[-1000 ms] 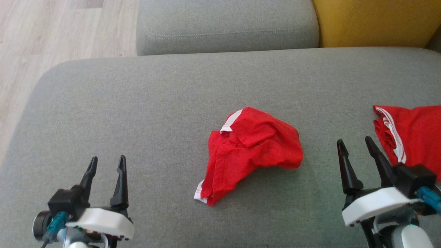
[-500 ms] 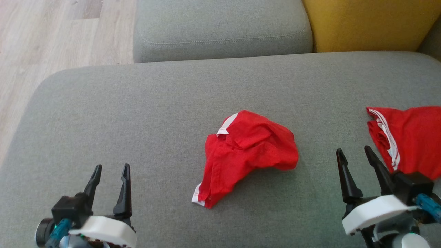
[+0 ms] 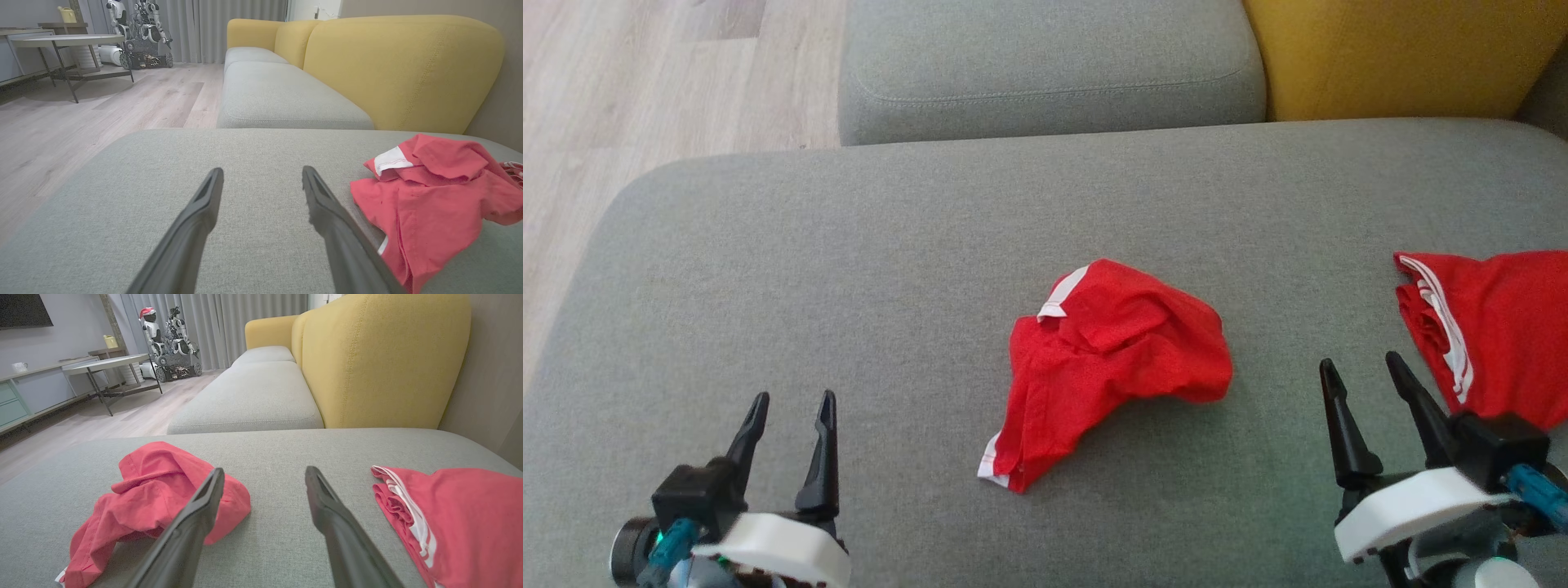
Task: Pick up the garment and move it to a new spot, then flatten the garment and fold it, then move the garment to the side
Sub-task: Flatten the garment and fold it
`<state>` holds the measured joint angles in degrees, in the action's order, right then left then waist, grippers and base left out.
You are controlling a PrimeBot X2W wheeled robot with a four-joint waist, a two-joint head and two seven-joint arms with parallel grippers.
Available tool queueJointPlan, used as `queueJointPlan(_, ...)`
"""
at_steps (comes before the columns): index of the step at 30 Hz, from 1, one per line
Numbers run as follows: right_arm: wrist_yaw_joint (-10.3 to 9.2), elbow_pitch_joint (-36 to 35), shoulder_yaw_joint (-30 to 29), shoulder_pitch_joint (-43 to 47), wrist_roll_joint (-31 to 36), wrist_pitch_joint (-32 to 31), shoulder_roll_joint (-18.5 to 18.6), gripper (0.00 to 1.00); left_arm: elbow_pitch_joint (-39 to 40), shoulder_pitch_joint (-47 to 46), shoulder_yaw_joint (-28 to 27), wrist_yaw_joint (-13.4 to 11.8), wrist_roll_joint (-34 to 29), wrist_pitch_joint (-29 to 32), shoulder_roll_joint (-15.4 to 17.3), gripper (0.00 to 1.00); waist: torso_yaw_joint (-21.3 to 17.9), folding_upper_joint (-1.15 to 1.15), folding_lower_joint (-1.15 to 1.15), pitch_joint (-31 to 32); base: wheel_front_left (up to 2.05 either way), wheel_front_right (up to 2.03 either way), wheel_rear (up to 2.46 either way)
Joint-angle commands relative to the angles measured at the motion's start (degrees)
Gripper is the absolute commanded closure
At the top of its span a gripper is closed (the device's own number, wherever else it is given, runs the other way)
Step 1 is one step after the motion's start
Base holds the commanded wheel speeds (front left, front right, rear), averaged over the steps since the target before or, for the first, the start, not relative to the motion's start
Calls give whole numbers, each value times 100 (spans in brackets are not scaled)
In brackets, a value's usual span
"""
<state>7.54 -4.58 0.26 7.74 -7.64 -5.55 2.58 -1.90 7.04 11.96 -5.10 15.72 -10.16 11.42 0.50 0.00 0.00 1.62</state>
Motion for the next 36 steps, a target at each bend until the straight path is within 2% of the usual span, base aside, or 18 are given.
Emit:
queueJointPlan(1, -5, -204, 141, -194, -15, 28, 30, 0, 215, -221, -219, -38, -4, -28, 103, 0, 5, 0, 0, -4, 0, 0, 0)
queueJointPlan(9, -5, -179, 205, -251, -15, 9, 30, 0, 200, -291, -178, -43, 16, -41, 111, 0, 38, 0, 0, -72, 0, 0, 0)
queueJointPlan(13, -5, -103, 511, -403, 31, -60, 60, 0, 232, -352, -125, -69, -5, -29, 87, 0, 79, 0, 0, -149, 0, 0, 0)
queueJointPlan(17, -5, 105, 1155, -654, -16, -157, 198, 0, 215, -528, -70, -36, -16, -54, 75, 0, 189, 0, 0, -341, 0, 0, 0)
queueJointPlan(26, -5, 1024, 3132, -1278, -459, -139, 353, 0, -62, -1057, 84, 93, -44, -235, -23, 0, 551, 0, 0, -845, 0, 0, 0)
queueJointPlan(30, -5, 1648, 3706, -1701, -568, -37, 392, 0, -182, -1261, 148, 126, -61, -309, -97, 0, 721, 0, 0, -1020, 0, 0, 0)
queueJointPlan(32, -5, 2205, 3992, -2016, -583, 43, 401, 0, -267, -1410, 185, 156, -62, -361, -159, 0, 859, 0, 0, -1116, 0, 0, 0)
queueJointPlan(36, -5, 2951, 4330, -2348, -601, 117, 387, 0, -365, -1544, 220, 185, -65, -416, -242, 0, 1000, 0, 0, -1176, 0, 0, 0)
